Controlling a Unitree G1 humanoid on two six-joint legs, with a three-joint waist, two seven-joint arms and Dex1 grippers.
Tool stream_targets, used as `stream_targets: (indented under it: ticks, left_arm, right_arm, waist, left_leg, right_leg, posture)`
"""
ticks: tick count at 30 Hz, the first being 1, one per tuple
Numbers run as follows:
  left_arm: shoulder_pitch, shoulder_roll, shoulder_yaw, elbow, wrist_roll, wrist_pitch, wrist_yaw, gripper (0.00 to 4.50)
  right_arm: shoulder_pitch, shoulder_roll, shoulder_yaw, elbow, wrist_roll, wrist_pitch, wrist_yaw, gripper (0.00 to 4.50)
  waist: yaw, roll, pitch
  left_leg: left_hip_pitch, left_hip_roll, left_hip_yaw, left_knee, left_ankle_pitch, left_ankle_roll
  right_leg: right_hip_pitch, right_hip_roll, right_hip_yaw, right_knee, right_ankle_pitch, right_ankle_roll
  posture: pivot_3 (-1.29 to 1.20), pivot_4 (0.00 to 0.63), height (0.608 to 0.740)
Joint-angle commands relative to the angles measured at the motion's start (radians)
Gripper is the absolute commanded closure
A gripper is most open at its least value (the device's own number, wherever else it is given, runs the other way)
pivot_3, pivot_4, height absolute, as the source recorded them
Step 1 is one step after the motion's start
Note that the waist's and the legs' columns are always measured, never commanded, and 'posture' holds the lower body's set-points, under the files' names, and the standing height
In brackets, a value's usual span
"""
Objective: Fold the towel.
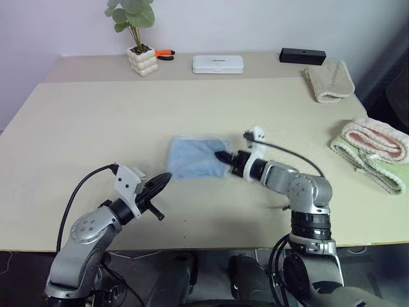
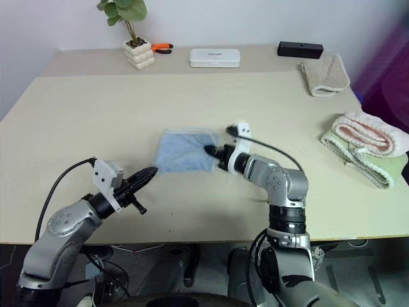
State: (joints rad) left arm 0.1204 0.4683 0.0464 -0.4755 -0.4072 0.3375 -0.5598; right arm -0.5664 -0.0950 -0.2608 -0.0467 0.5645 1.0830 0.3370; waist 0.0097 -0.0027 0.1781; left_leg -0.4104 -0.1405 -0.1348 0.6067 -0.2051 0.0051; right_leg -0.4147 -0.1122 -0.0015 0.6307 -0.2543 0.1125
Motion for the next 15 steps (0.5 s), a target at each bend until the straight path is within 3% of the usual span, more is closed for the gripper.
stream_targets:
  ticks: [1, 7, 15]
  left_arm:
    - [-0.024, -0.008, -0.018, -0.012, 0.005, -0.008, -0.006, 4.50]
    - [-0.071, -0.028, -0.055, 0.035, 0.022, -0.021, -0.016, 4.50]
    - [-0.097, -0.049, -0.087, 0.057, 0.038, -0.030, -0.023, 4.50]
  right_arm:
    - [-0.112, -0.050, -0.188, 0.075, 0.000, -0.167, -0.126, 4.48]
    - [-0.204, -0.100, -0.448, 0.313, 0.007, -0.368, -0.426, 4.48]
    - [-0.128, -0.028, -0.544, 0.242, 0.090, -0.337, -0.656, 4.48]
  waist:
    - [0.003, 0.000, 0.000]
    - [0.002, 0.000, 0.000]
    - [-0.024, 0.003, 0.000]
  left_leg:
    - [0.000, 0.000, 0.000, 0.000, 0.000, 0.000]
    - [0.000, -0.001, 0.000, -0.001, 0.001, 0.003]
    - [0.000, 0.001, 0.001, -0.007, 0.004, 0.001]
  right_leg:
    - [0.000, 0.000, 0.000, 0.000, 0.000, 0.000]
    - [0.004, -0.001, -0.001, 0.000, 0.001, 0.001]
    - [0.000, 0.000, 0.002, 0.002, 0.001, 0.001]
  posture:
    - [0.00, 0.150, 0.740]
    - [0.00, 0.150, 0.740]
    - [0.00, 0.150, 0.740]
